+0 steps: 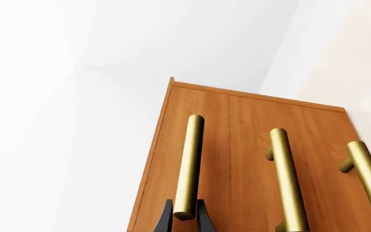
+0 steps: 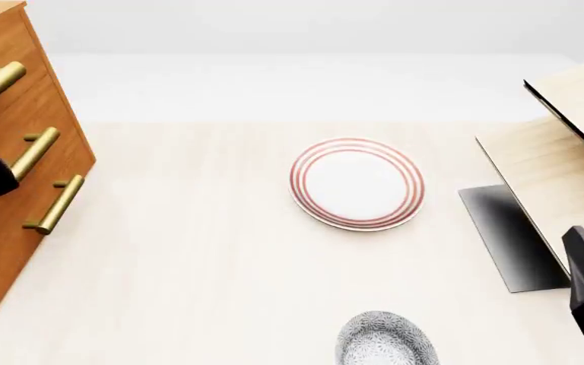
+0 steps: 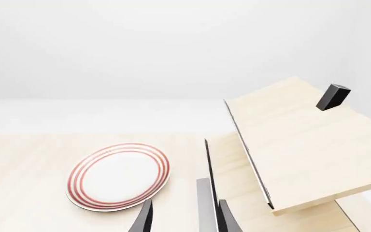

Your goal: Open the top drawer of the cabinet and put the bowl in it.

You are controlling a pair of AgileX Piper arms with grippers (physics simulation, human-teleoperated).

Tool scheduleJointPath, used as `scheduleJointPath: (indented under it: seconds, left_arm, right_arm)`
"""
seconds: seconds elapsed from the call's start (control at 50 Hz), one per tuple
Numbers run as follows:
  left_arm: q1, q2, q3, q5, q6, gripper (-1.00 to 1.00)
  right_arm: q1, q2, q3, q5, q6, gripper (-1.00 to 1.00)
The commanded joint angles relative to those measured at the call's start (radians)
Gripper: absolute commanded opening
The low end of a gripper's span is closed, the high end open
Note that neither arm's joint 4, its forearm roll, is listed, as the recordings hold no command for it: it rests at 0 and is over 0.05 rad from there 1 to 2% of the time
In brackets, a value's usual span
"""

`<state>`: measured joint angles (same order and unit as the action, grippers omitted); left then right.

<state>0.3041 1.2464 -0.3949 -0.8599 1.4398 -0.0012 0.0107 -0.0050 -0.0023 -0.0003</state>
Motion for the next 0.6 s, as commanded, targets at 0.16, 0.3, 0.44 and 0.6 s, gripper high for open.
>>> scheduleJointPath:
  seconds: [0.16, 0.3, 0.44, 0.6]
  left_arm:
    - [-0.012, -0.056, 0.016, 0.048, 0.03, -1.0]
    - [-0.042, -0.083, 0.025, 0.048, 0.053, -1.0]
    - [-0.081, -0.062, 0.018, 0.032, 0.061, -1.0]
    - [-0.111, -0.035, 0.008, 0.02, 0.062, -1.0]
  right_arm:
    - [0.0, -0.002, 0.001, 0.0, 0.0, 1.0]
    - [0.0, -0.002, 0.001, 0.0, 0.0, 1.0]
    - [0.0, -0.002, 0.001, 0.0, 0.0, 1.0]
    - [0.0, -0.001, 0.001, 0.0, 0.001, 1.0]
